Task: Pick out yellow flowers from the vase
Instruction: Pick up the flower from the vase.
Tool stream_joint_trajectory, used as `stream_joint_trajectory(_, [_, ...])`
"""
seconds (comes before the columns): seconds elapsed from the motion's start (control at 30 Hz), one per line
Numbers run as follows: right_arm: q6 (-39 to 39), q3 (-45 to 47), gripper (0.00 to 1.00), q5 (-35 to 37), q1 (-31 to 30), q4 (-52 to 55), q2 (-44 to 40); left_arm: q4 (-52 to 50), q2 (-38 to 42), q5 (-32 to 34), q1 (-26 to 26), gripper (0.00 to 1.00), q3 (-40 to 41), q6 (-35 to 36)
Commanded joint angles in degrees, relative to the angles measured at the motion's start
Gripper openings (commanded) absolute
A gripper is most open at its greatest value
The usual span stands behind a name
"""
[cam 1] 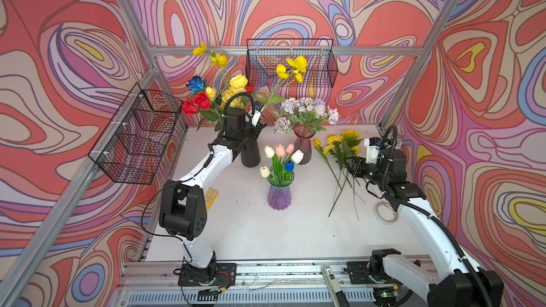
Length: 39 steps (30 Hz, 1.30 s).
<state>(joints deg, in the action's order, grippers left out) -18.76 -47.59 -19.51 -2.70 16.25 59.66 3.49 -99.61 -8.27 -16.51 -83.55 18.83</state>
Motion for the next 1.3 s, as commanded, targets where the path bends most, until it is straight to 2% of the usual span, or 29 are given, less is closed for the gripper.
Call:
stream_joint_trajectory(0.0, [-0.48, 1.14, 0.46, -0.97, 0.16, -1.05, -0.85, 0.95, 3.49, -2.27, -0.27, 0.00, 0.23, 0.60])
stream_joint_trajectory(0.53, [-2.50, 1.62, 0.46, -3.76, 0.16, -4.44, -0.13, -2.14, 11.55, -5.11, -0.22, 0.00, 0.18, 3.57])
stream_joint_trajectory(0.9, [-3.29, 1.98, 0.46, -7.47, 0.12, -7.07, -0.77, -4.47, 15.82, -10.12, -0.26, 0.00, -3.72, -0.09])
stream_joint_trajectory(1.27, [-3.76, 2.15, 0.46, -8.80, 0.10, -7.96, -1.02, -5.74, 18.61, -11.65, -0.25, 0.00, -6.83, -3.56])
